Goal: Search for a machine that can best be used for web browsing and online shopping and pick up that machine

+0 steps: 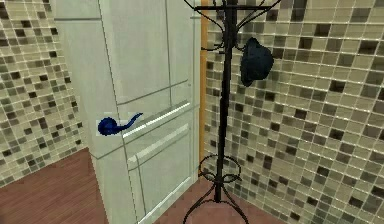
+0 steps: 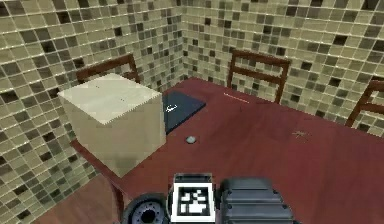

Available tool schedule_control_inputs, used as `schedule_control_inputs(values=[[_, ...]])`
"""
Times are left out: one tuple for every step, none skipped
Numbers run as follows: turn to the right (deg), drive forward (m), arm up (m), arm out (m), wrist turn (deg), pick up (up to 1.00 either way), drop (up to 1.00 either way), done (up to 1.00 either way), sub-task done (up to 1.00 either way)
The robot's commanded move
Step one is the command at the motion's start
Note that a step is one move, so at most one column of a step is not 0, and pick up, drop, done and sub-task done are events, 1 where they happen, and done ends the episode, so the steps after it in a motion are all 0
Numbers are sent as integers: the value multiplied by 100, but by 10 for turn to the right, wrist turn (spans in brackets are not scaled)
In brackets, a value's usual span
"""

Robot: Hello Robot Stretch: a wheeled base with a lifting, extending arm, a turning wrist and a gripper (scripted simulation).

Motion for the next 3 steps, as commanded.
schedule_control_inputs(values=[[0, 0, 0, 48, 0, 0, 0, 0, 0], [0, 0, 0, 0, 450, 0, 0, 0, 0], [0, 0, 0, 0, 450, 0, 0, 0, 0]])
